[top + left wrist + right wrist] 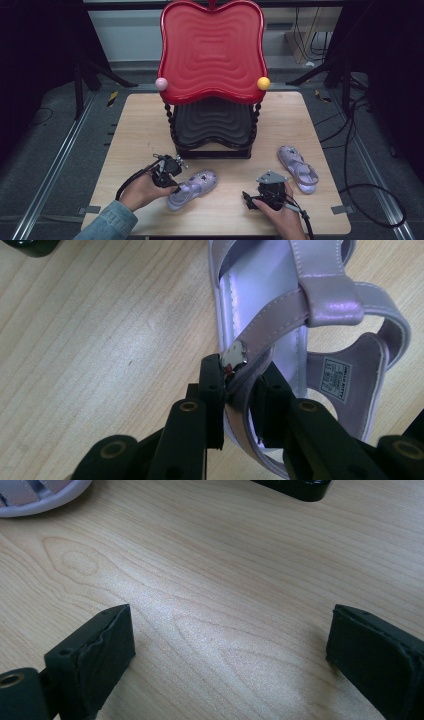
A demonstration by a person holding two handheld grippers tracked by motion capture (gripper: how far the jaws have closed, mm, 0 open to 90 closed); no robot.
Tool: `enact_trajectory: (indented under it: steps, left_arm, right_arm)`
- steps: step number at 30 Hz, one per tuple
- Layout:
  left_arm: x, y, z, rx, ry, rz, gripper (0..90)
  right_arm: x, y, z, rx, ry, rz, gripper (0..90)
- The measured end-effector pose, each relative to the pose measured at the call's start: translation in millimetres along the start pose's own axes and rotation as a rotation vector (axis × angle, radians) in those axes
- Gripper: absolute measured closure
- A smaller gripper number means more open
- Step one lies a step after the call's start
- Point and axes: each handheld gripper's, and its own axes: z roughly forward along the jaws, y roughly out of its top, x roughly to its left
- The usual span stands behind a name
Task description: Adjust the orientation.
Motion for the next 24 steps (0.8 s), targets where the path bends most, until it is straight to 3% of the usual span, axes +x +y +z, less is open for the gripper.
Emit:
enact_trajectory:
  steps: [9, 14, 17, 20, 24]
  left_arm:
    - [-2.2, -5.4, 0.4, -0.023, -0.022, -0.027, 76.8]
    - [-4.8, -0.1, -2.3, -0.027, 0.054, 0.004, 64.6]
    - [-5.0, 5.5, -5.1, -0.023, 0.078, 0.029, 58.7]
    - [-6.2, 10.3, -3.7, -0.014, 0.061, 0.051, 60.8]
    - [-7.2, 12.8, 1.1, 0.015, 0.037, 0.049, 73.0]
  right_arm:
    - [0.0, 0.0, 0.0, 0.0, 0.0, 0.0, 5.5]
    - [0.0, 0.0, 0.0, -0.001, -0.001, -0.001, 5.5]
    - [-0.1, 0.0, 0.0, -0.001, -0.001, -0.002, 5.5]
    - [0.0, 0.0, 0.0, -0.001, -0.001, -0.001, 5.5]
    - [0.1, -0.2, -0.2, -0.001, 0.0, -0.001, 5.5]
